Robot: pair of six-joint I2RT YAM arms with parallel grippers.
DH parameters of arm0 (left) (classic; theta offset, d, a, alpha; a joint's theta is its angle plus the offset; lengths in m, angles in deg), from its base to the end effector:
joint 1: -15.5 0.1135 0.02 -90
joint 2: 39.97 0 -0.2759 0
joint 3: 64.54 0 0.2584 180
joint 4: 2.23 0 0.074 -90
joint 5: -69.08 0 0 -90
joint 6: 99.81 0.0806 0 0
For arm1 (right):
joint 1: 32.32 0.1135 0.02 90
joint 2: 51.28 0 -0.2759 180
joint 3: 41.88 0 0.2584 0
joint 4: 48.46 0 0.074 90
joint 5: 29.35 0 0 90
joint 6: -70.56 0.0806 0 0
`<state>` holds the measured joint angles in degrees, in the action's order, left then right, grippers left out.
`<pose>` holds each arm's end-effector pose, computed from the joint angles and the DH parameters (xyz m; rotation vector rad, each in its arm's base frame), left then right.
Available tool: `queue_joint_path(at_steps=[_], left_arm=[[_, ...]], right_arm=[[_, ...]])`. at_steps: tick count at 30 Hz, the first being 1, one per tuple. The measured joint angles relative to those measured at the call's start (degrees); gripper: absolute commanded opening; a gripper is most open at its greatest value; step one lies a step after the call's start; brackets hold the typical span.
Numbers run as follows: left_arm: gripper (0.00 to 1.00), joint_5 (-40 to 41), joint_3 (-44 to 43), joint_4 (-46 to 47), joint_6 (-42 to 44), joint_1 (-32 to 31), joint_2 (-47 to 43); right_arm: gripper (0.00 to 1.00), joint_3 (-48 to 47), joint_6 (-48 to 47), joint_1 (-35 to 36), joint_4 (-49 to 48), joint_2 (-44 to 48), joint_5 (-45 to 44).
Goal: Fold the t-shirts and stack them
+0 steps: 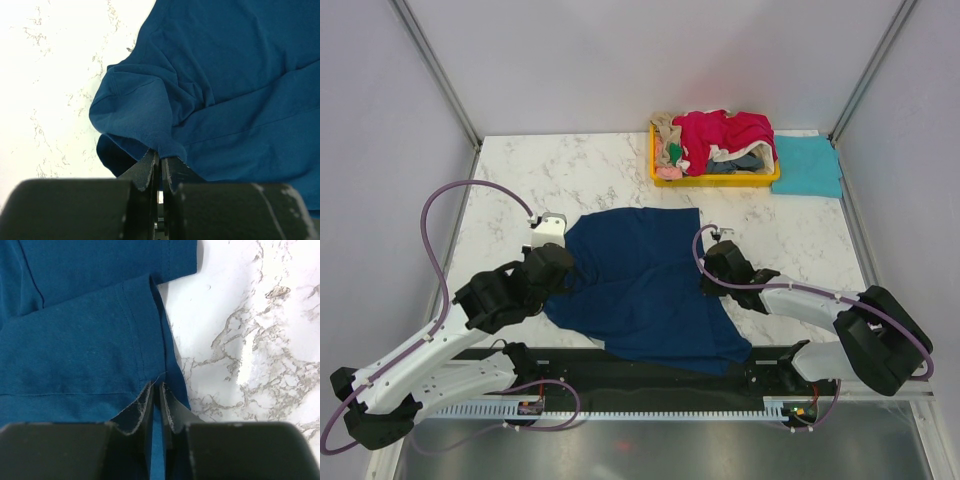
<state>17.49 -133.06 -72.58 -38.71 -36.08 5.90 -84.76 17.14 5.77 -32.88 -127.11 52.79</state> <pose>0.1378 -0.0932 0.3096 0.1399 2.1847 0.0347 0.2202 0.1586 0.1252 0.0315 2.4533 0.4291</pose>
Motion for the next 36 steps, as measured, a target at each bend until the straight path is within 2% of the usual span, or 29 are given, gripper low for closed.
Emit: queue_joint_path(at_steps=[4, 13, 22, 29, 36], left_arm=[[0.06, 0.0, 0.0, 0.0, 0.0, 0.0, 0.0], [0.05, -0.02, 0.0, 0.0, 0.0, 0.02, -0.02], [0.04, -0.13, -2.21, -1.77, 0.0, 0.0, -0.09], [0.06, 1.6, -16.83, -4.31, 1.38, 0.0, 1.31], [0.06, 6.6, -40.94, -6.38, 7.52, 0.02, 6.6]], right_arm=[[0.0, -0.02, -0.31, 0.46, 0.02, -0.02, -0.13], [0.0, -3.3, -1.4, 1.09, 4.94, 1.31, -2.21], [0.0, -13.46, -4.63, 1.2, 16.0, 13.03, -6.43], [0.0, -25.73, -8.28, 1.2, 25.66, 18.8, -11.17], [0.0, -45.9, -14.51, 1.2, 33.2, 23.52, -17.68]])
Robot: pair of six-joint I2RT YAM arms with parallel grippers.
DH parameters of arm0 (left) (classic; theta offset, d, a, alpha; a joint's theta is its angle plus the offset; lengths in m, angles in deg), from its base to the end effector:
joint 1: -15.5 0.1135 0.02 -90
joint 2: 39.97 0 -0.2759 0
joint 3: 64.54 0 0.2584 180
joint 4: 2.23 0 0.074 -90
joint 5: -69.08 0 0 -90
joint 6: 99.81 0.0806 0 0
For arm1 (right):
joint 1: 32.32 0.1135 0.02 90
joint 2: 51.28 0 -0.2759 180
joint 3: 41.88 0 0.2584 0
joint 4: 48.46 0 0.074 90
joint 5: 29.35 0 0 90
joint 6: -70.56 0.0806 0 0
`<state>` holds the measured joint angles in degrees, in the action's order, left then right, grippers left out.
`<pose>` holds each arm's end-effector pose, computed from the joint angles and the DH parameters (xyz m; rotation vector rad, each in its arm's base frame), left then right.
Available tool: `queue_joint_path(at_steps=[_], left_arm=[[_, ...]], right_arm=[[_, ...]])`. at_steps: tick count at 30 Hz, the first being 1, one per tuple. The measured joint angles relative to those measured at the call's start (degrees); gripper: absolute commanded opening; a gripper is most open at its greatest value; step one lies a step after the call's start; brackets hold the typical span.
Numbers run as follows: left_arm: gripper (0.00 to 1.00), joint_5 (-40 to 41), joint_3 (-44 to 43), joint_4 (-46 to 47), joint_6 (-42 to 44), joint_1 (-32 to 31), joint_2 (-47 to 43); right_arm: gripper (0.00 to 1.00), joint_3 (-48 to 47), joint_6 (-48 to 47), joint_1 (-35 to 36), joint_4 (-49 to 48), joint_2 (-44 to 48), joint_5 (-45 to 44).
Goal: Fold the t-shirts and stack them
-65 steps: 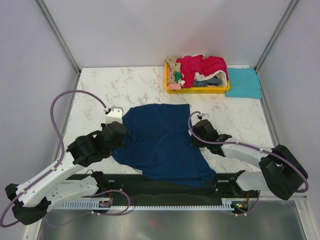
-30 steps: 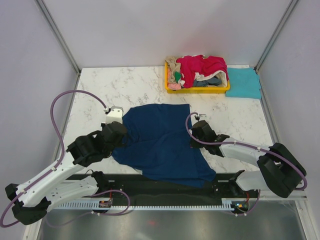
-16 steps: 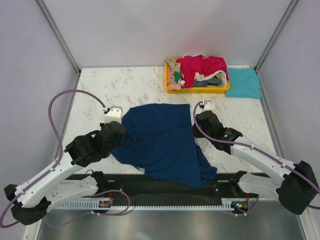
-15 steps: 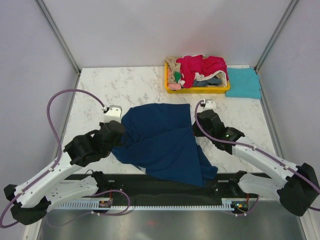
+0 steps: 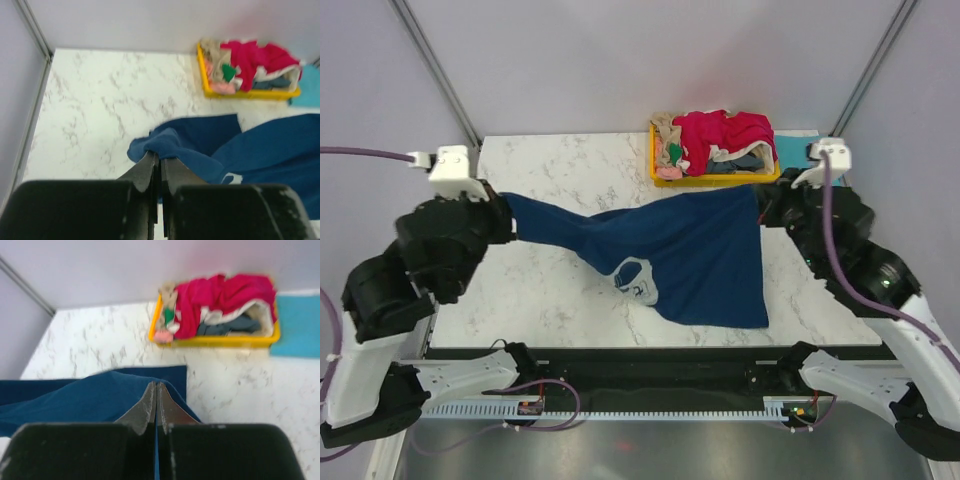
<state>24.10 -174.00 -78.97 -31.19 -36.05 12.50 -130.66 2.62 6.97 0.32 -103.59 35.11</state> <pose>0.1168 -0.0554 0.5047 -0.0370 1.8141 -0.1477 0.1787 0.1013 0.4541 0.0537 1.7790 0.3780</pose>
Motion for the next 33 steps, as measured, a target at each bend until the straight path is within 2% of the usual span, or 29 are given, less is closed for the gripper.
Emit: queue_joint_path(at_steps=[4, 7, 13, 21, 27, 30, 33], left_arm=[[0.05, 1.29, -13.31, 0.07, 4.44, 0.0, 3.23], [0.05, 1.03, -22.8, 0.7, 8.59, 0.0, 5.42], [0.05, -3.43, -34.45, 4.83, 18.23, 0.0, 8.02], [0.06, -13.86, -34.49, 14.93, 28.72, -0.02, 8.07], [0.08, -23.98, -32.17, 23.63, 34.16, -0.02, 7.17], [0.06, -24.41, -31.95, 27.21, 37.55, -0.02, 8.35], [0.03, -20.22, -32.46, 30.53, 41.09, 0.0, 12.57]], right_arm=[[0.0, -12.63, -4.15, 0.0, 2.86, 2.4, -3.67], [0.0, -18.62, -6.88, 0.0, 3.21, 5.18, -5.03], [0.0, -21.18, -12.28, 0.0, 2.84, 14.62, -5.7], [0.0, -17.22, -16.46, -0.02, 0.33, 23.52, -1.46], [0.0, -16.92, -19.17, -0.61, -4.46, 25.9, 1.09], [0.0, -16.94, -19.78, -0.74, -5.7, 24.57, -3.85], [0.0, -17.29, -20.09, 1.18, -6.08, 18.23, -14.78]])
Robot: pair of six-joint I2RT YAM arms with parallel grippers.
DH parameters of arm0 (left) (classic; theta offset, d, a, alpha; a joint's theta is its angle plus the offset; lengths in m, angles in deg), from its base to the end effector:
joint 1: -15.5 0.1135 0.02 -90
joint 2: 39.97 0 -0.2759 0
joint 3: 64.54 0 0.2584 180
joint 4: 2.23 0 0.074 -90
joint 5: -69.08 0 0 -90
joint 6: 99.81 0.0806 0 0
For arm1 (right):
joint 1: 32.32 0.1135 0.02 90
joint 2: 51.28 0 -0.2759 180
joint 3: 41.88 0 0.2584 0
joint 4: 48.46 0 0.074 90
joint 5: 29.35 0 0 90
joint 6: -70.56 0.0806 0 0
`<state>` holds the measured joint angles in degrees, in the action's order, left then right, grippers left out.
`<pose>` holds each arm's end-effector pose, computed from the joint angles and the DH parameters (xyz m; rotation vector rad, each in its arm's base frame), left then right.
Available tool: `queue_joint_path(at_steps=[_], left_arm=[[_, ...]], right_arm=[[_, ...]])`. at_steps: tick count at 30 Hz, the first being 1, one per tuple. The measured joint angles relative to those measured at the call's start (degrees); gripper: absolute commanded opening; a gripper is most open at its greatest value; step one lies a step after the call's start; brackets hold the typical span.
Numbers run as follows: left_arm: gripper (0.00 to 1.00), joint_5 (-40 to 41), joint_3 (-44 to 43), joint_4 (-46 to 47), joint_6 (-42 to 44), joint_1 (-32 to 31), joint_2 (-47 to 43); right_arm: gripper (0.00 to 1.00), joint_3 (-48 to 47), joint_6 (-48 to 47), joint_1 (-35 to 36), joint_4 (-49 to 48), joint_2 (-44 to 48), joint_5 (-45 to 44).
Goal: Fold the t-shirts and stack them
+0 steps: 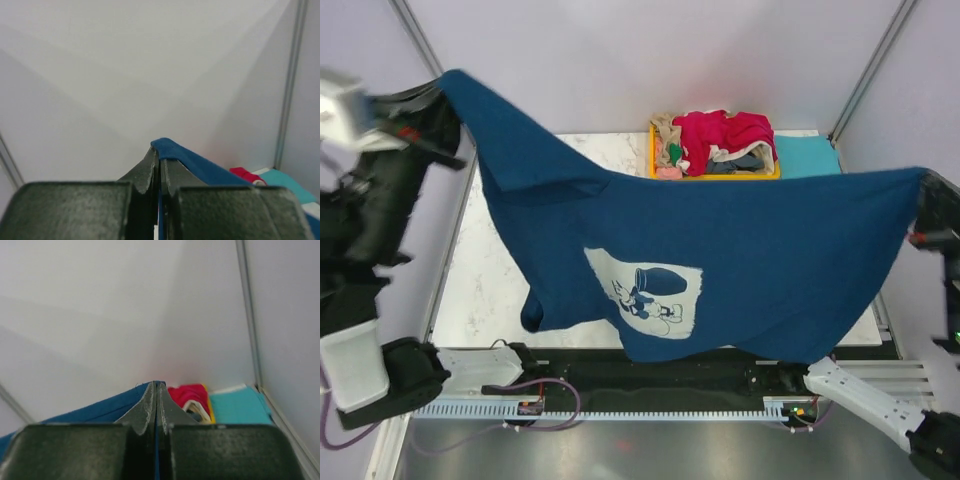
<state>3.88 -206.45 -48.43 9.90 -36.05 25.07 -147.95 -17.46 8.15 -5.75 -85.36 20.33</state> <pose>0.0817 -0.0486 0.6903 0.2742 1.0584 -0.2755 0.0259 -0.0465 0.5801 0.2650 1.1634 0.2789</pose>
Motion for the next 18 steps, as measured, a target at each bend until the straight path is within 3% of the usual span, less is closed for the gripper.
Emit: queue_joint_path(at_steps=[3, 7, 8, 9, 11, 12, 15, 18], left_arm=[[0.05, 2.99, -0.04, 1.49, 1.16, 2.99, 7.19], [0.09, -4.92, 0.72, -2.69, -4.96, 20.24, 20.63], [0.24, -6.56, 0.74, -3.78, -6.93, 24.57, 25.03], [0.32, -8.83, 0.74, -5.01, -9.09, 28.22, 29.79], [0.53, -12.28, -0.46, -8.46, -13.07, 33.27, 39.6], [0.67, -14.84, -1.86, -10.51, -15.19, 35.58, 45.44], [0.73, -19.69, -6.1, -18.73, -20.92, 39.89, 60.61], [0.81, -21.09, -3.37, -25.35, -24.46, 41.77, 65.0]], right_arm=[[0.0, 2.93, 0.39, 2.32, -1.53, -11.34, -10.73], [0.0, 7.39, 4.63, -8.85, -0.94, -31.82, -7.21], [0.04, 7.48, 6.43, -13.55, -0.37, -38.16, -3.65], [0.34, 7.37, 8.11, -18.03, 0.35, -44.68, 0.02], [0.72, 5.16, 11.17, -25.66, 3.58, -56.81, 5.73], [0.96, 4.35, 12.13, -28.2, 4.9, -61.55, 7.76], [0.98, 6.1, 13.35, -31.76, 8.81, -66.38, 12.5], [0.98, 9.27, 13.46, -31.06, 8.85, -61.48, 15.52]])
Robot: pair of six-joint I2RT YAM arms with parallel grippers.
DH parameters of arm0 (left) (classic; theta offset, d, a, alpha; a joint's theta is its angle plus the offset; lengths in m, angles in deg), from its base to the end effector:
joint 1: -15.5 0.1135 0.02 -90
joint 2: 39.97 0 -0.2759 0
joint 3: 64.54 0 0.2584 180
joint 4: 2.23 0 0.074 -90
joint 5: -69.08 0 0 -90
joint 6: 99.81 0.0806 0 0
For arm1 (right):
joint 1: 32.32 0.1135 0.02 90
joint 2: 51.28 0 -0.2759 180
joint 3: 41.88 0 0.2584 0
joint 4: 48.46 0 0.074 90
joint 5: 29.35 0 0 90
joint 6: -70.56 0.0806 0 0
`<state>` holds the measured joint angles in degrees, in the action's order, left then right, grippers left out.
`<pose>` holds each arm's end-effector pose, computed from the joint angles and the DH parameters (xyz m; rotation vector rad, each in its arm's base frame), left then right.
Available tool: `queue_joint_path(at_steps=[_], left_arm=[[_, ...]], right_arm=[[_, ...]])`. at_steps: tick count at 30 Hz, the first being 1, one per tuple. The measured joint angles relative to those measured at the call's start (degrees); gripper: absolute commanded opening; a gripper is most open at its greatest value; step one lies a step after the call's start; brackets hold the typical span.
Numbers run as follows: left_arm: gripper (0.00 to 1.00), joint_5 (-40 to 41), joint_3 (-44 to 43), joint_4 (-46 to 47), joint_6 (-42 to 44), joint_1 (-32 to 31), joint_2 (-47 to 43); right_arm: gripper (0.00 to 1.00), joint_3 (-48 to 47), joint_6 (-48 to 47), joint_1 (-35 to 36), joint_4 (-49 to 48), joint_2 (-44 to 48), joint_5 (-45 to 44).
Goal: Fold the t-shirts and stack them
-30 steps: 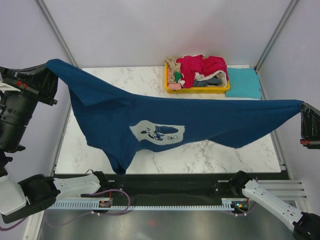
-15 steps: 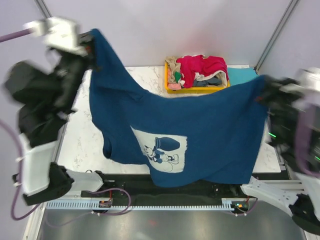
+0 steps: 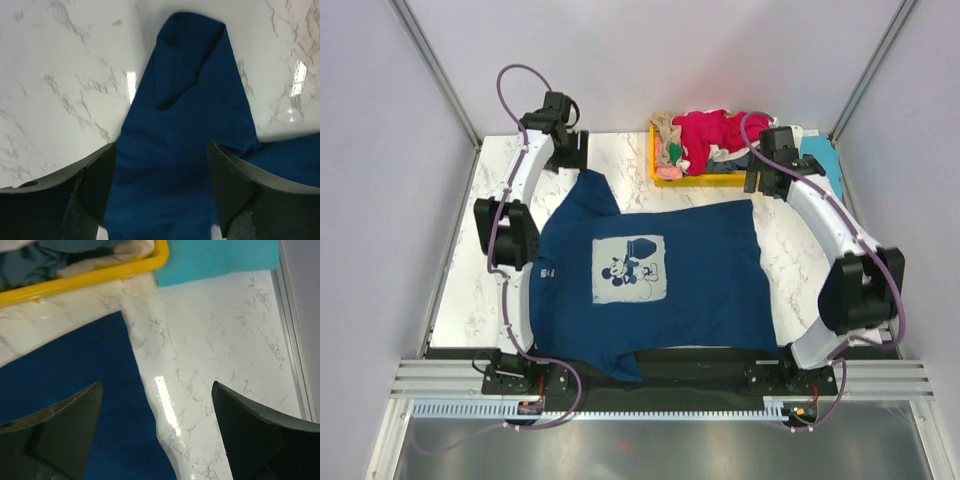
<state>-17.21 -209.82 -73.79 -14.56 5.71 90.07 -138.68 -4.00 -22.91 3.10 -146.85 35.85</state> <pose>0.5256 -0.0854 0.2641 0.0872 2.5492 -0.0158 0.3992 0.0319 0.2804 0.3111 2.3473 -0.3236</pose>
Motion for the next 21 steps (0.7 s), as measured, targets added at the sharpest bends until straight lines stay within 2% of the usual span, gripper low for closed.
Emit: queue_joint_path(at_steps=[3, 6, 10, 13, 16, 19, 21], left_arm=[[0.85, -0.26, 5.01, -2.69, -3.48, -0.28, -3.5], [0.84, 0.04, 13.44, -1.07, -6.43, -1.07, -13.33], [0.83, 0.44, 34.01, 7.06, -10.49, -1.84, -33.81], [0.82, 0.48, 49.68, 13.53, -14.27, -1.79, -45.35], [0.81, 0.17, 60.94, 19.12, -17.88, -1.64, -47.71], [0.79, -0.22, 68.26, 23.39, -20.81, -1.6, -42.45], [0.78, -0.72, 69.99, 25.09, -22.23, -1.6, -37.99]], right_arm=[[0.98, 1.75, 0.04, 1.14, -1.38, 8.02, 2.99], [0.98, 5.09, 0.76, 1.27, -4.57, 15.37, 5.84], [0.98, 14.93, 2.93, 1.09, -9.27, 22.43, 11.82], [0.98, 21.16, 4.81, 1.09, -12.35, 22.03, 17.46], [0.98, 24.39, 6.64, 1.16, -15.04, 17.53, 23.04], [0.98, 24.63, 7.67, 1.27, -17.49, 11.63, 26.18], [0.98, 24.57, 8.26, 1.31, -19.12, 7.8, 27.19]])
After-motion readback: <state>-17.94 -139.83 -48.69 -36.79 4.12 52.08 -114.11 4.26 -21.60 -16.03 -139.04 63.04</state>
